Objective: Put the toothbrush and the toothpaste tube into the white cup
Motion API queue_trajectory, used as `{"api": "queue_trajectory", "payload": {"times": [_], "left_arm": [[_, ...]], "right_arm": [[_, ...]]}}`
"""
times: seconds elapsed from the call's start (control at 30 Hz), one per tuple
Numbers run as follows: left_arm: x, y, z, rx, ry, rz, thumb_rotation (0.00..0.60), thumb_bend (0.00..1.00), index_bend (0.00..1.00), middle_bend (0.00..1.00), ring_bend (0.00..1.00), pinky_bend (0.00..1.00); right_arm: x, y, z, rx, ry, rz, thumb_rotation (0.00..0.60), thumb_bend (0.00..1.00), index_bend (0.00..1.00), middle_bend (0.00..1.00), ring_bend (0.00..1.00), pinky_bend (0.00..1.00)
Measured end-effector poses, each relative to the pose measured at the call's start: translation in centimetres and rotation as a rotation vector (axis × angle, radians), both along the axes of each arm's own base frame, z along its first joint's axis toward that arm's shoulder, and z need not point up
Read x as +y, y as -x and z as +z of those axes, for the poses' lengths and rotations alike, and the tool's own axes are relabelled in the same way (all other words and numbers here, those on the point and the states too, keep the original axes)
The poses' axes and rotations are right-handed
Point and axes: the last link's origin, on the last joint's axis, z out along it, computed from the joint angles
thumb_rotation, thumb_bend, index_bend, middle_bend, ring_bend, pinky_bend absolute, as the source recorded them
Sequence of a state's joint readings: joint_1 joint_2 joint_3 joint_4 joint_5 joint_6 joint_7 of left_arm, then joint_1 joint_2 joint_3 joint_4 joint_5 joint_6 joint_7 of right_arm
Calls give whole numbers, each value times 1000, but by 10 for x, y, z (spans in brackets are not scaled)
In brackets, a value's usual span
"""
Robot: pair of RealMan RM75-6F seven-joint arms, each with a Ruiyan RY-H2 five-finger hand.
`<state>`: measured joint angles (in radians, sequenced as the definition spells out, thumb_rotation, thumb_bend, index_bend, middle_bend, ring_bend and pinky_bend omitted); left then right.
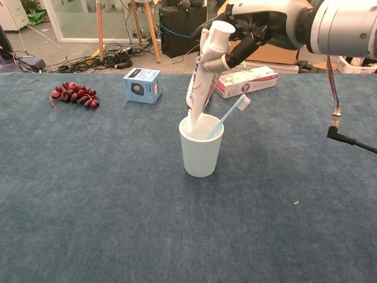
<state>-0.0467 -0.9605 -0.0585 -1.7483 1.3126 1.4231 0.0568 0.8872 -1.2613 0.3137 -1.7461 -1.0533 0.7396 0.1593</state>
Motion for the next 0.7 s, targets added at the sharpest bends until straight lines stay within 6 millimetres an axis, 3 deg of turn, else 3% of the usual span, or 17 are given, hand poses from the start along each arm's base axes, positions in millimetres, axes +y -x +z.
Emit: {"api": "queue_trajectory", "payload": {"times": [0.7], "left_arm": [[1,0,-3,7,12,2,600,0,88,166,72,206]], "right_arm": [[7,5,10,-10,-29,-12,600,215,665,144,0,36]]}}
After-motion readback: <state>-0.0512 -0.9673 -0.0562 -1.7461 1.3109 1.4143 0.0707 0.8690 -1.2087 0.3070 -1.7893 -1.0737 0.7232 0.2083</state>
